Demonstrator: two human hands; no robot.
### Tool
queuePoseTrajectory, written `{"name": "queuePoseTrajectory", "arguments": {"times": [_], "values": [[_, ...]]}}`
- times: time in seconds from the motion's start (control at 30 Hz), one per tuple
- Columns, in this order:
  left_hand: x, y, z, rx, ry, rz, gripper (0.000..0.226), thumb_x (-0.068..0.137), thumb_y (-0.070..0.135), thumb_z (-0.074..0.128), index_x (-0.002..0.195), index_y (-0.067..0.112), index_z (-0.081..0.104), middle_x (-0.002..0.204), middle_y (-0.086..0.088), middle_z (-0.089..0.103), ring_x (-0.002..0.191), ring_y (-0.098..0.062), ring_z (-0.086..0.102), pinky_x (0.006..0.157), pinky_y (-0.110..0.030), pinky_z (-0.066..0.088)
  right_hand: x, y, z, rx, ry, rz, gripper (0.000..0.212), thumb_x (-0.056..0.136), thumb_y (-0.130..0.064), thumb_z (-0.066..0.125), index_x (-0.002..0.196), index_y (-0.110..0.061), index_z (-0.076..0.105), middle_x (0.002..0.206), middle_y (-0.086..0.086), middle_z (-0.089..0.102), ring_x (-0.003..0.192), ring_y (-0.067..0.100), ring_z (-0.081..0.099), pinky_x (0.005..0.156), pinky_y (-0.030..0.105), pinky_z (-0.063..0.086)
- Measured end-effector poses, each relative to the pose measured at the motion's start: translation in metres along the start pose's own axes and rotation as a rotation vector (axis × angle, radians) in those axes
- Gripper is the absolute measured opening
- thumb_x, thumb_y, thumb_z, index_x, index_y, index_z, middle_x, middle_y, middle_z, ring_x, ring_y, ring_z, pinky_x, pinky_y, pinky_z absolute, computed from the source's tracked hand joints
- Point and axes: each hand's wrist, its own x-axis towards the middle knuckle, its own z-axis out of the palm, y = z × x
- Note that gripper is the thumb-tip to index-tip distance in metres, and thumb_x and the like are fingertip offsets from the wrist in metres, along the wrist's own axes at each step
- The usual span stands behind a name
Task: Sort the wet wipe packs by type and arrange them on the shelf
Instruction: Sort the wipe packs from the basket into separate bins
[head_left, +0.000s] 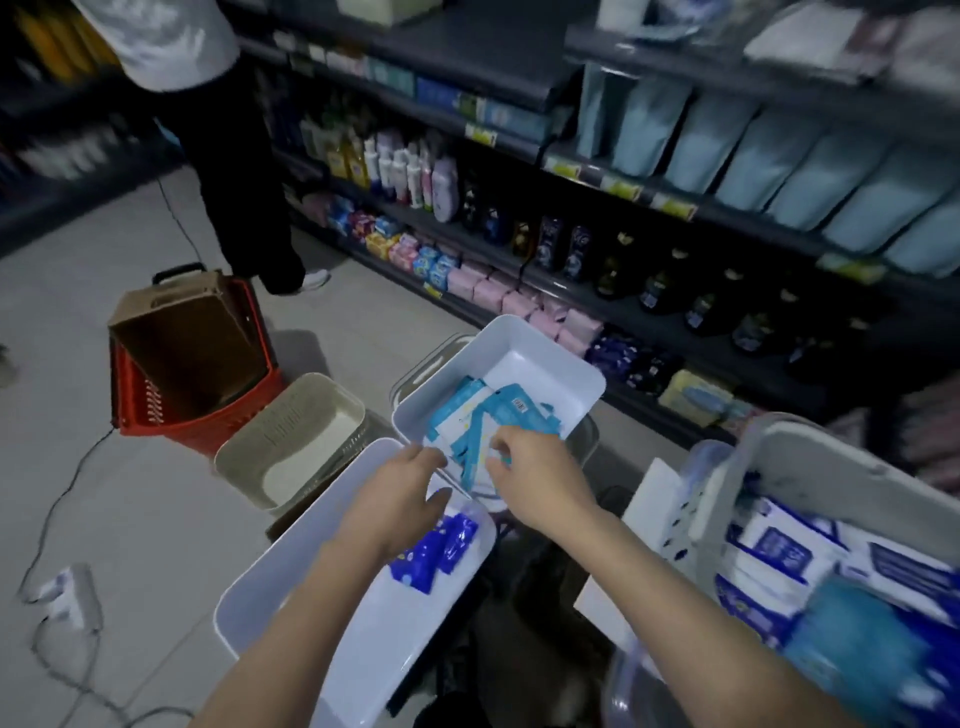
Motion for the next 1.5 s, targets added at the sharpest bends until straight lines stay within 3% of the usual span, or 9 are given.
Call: {"name": "queuePoseTrajectory", "arguments": {"times": [0.27, 0.4, 0.53, 0.73, 0.87, 0.93, 1.2, 1.37, 1.5], "values": [[0.014, 0.16, 0.0, -0.068, 0.098, 0.363, 0.036, 0.08, 0.035, 0.053, 0.102, 0.011, 0.066, 0.105, -0.008, 0.066, 0.099, -0.03, 0.061, 0.083, -0.033, 0.044, -0.092, 0.107, -0.102, 0.113, 0.365, 0.105, 0.017, 0.092, -0.025, 0.053, 0.102, -0.016, 0.063, 0.1, 0.004, 0.069, 0.092, 0.024, 0.064, 0.081, 0.037, 0.052], [0.009, 0.229, 0.021, -0.119, 0.091, 0.508, 0.018, 0.085, 0.018, 0.065, 0.102, 0.012, 0.066, 0.098, -0.005, 0.065, 0.092, -0.024, 0.059, 0.075, -0.024, 0.038, -0.139, 0.189, -0.12, 0.117, 0.396, 0.251, 0.013, 0.092, -0.022, 0.055, 0.099, -0.015, 0.063, 0.096, 0.006, 0.07, 0.088, 0.023, 0.064, 0.079, 0.038, 0.052], [0.005, 0.278, 0.056, -0.132, -0.026, 0.613, 0.02, 0.087, 0.016, 0.062, 0.106, 0.01, 0.064, 0.101, -0.005, 0.063, 0.094, -0.024, 0.06, 0.078, -0.03, 0.047, -0.176, 0.259, -0.121, 0.113, 0.352, 0.423, 0.015, 0.09, -0.02, 0.058, 0.1, -0.011, 0.064, 0.101, 0.008, 0.069, 0.096, 0.026, 0.062, 0.081, 0.034, 0.05], [0.019, 0.32, 0.107, 0.247, -0.437, 0.423, 0.063, 0.081, 0.018, 0.071, 0.134, 0.008, 0.038, 0.131, -0.014, 0.051, 0.119, -0.028, 0.049, 0.092, -0.033, 0.041, -0.202, 0.309, -0.112, 0.162, 0.307, 0.506, 0.019, 0.09, -0.019, 0.06, 0.106, -0.011, 0.066, 0.106, 0.005, 0.069, 0.095, 0.02, 0.063, 0.086, 0.033, 0.05], [0.031, 0.311, 0.134, 0.241, -0.591, 0.251, 0.115, 0.062, 0.024, 0.088, 0.146, 0.009, 0.011, 0.137, -0.014, 0.048, 0.124, -0.031, 0.048, 0.1, -0.039, 0.044, -0.208, 0.315, -0.108, 0.182, 0.297, 0.467, 0.026, 0.091, -0.017, 0.059, 0.117, -0.013, 0.063, 0.116, 0.003, 0.065, 0.104, 0.018, 0.06, 0.09, 0.028, 0.047], [0.033, 0.306, 0.141, 0.194, -0.577, 0.201, 0.121, 0.053, 0.024, 0.092, 0.143, 0.012, 0.012, 0.13, -0.012, 0.054, 0.119, -0.03, 0.051, 0.097, -0.042, 0.047, -0.21, 0.317, -0.107, 0.183, 0.296, 0.442, 0.027, 0.092, -0.016, 0.059, 0.118, -0.012, 0.062, 0.118, 0.004, 0.064, 0.107, 0.018, 0.058, 0.091, 0.029, 0.046], [0.033, 0.304, 0.143, 0.149, -0.608, 0.167, 0.067, 0.054, 0.027, 0.091, 0.108, 0.02, 0.053, 0.113, 0.002, 0.063, 0.1, -0.016, 0.059, 0.087, -0.034, 0.053, -0.209, 0.322, -0.105, 0.138, 0.321, 0.433, 0.026, 0.093, -0.015, 0.058, 0.118, -0.014, 0.063, 0.12, 0.001, 0.064, 0.107, 0.016, 0.058, 0.09, 0.027, 0.047], [0.033, 0.31, 0.13, 0.168, -0.609, 0.273, 0.056, 0.061, 0.03, 0.088, 0.1, 0.022, 0.049, 0.108, 0.004, 0.063, 0.09, -0.013, 0.058, 0.079, -0.029, 0.052, -0.197, 0.323, -0.11, -0.113, 0.341, 0.38, 0.027, 0.092, -0.011, 0.055, 0.119, -0.013, 0.062, 0.119, 0.004, 0.06, 0.107, 0.02, 0.054, 0.092, 0.031, 0.046], [0.028, 0.315, 0.11, 0.116, -0.457, 0.284, 0.047, 0.066, 0.036, 0.083, 0.095, 0.021, 0.049, 0.096, 0.005, 0.063, 0.078, -0.011, 0.058, 0.065, -0.026, 0.05, -0.181, 0.332, -0.113, -0.254, 0.266, 0.366, 0.032, 0.09, -0.021, 0.061, 0.12, -0.012, 0.058, 0.119, 0.006, 0.059, 0.107, 0.023, 0.054, 0.091, 0.036, 0.047]]}}
